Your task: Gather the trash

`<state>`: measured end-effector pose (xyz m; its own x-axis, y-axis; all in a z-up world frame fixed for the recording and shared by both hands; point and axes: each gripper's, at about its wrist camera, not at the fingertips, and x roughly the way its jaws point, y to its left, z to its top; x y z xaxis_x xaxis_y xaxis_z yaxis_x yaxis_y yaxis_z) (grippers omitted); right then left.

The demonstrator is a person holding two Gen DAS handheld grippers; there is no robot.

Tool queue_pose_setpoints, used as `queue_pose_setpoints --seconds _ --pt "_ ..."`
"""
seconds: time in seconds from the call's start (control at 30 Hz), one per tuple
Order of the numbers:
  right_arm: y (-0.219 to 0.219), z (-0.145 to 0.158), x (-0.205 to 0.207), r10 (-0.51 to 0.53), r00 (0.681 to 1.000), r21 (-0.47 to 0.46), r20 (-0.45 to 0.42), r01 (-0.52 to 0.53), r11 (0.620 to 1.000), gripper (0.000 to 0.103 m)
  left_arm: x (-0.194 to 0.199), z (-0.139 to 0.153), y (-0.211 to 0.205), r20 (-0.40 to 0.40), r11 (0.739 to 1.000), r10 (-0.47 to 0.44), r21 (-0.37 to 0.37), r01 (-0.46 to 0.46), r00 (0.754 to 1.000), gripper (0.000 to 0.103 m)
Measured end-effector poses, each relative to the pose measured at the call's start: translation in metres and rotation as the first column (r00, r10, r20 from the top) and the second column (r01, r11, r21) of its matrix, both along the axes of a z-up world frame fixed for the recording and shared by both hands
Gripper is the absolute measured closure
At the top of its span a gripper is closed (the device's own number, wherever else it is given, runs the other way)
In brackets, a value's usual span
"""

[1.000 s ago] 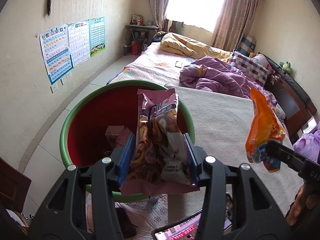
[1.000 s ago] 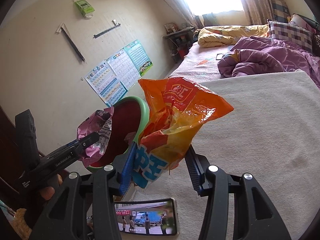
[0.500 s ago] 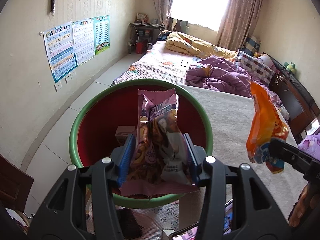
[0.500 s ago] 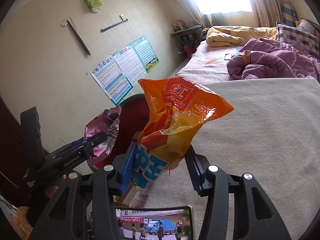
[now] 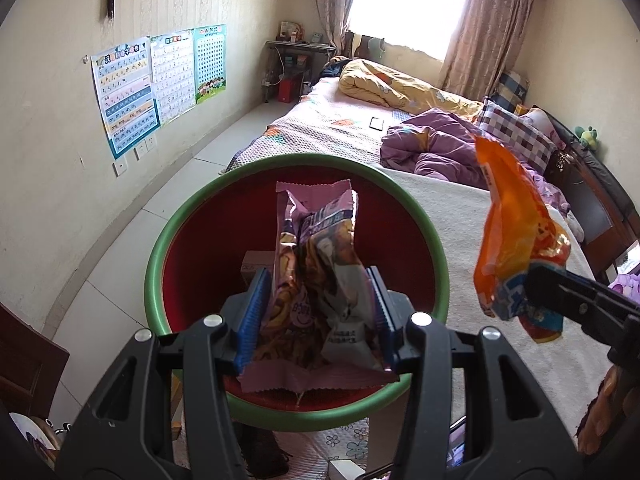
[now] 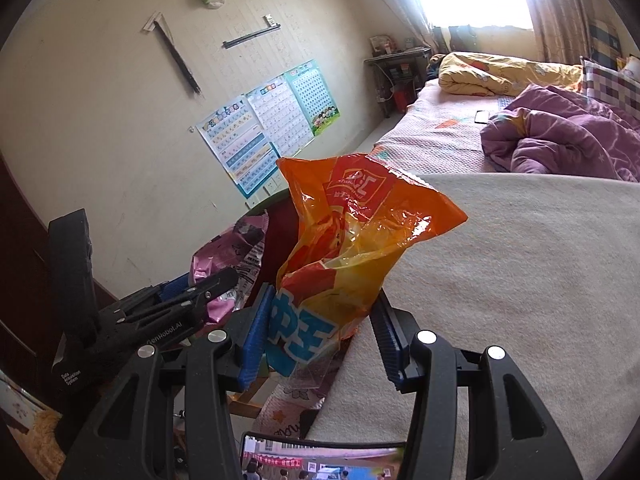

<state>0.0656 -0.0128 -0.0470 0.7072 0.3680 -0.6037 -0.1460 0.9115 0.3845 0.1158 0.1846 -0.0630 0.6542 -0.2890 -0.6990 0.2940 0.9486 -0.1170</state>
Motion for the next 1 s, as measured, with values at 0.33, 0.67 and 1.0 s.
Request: queue_pose_setpoints --seconds 0.33,0.67,1.0 --pt "0.030 0.013 0.030 0.092 0.995 -0.069 0.029 -0.090 0.994 0.042 0.007 -0.002 0.004 -0.001 0.999 0.044 0.008 -0.044 0.999 0.041" --pt "-0.004 0.018 0.012 -0.001 0.996 -0.039 0.092 0.005 0.999 0.023 -0.006 0.012 0.000 0.152 0.986 0.147 0.051 -0.156 0.977 0.006" --pt "-0.024 0.035 -0.038 -0.074 0.944 -0.137 0.322 0.124 0.983 0.006 -0.014 0.043 -0.026 0.305 0.976 0.178 0.070 -0.208 0.936 0.006"
